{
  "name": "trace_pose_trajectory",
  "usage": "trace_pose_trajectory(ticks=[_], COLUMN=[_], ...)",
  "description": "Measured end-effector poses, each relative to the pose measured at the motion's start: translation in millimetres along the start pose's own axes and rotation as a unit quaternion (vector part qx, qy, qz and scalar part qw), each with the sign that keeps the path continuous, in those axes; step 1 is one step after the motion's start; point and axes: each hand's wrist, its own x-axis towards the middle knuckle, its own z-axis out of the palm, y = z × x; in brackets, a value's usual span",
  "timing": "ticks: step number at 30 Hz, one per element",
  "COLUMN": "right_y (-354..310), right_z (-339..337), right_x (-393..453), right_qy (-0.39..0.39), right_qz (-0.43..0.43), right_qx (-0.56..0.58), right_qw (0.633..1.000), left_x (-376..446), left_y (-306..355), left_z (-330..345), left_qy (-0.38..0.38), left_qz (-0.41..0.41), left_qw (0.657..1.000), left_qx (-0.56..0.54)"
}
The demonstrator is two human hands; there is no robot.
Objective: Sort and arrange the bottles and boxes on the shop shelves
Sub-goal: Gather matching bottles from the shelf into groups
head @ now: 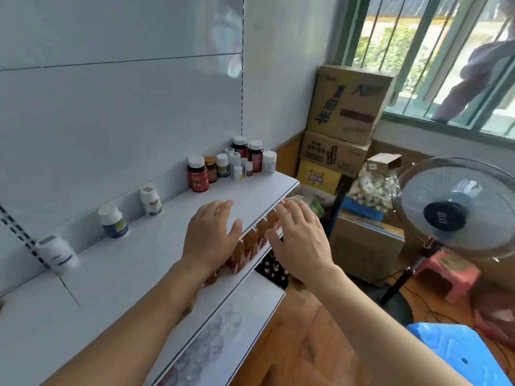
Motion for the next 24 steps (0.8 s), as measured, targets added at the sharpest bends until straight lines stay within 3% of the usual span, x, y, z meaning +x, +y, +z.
trace_pose_trajectory(ticks=[7, 20, 24], right_y=[47, 128, 144], right_z=[45, 110, 128], right_x=[103, 292, 338], right_qy=[-0.045, -0.035, -0.074], right_qz=[-0.055, -0.101, -0.135], right_qx=[0.005, 0.028, 0.043], right_qw=[0.997, 0.994, 0.987], left_x=[82, 249, 278], left_y=[-3, -23, -25], left_z=[42, 132, 155], left_qy=[0.011, 0.014, 0.01], left_qz=[-0.05, -0.056, -0.063], left_qw=[0.999, 0.998, 0.997], left_qx=[0.008, 0.018, 0.047])
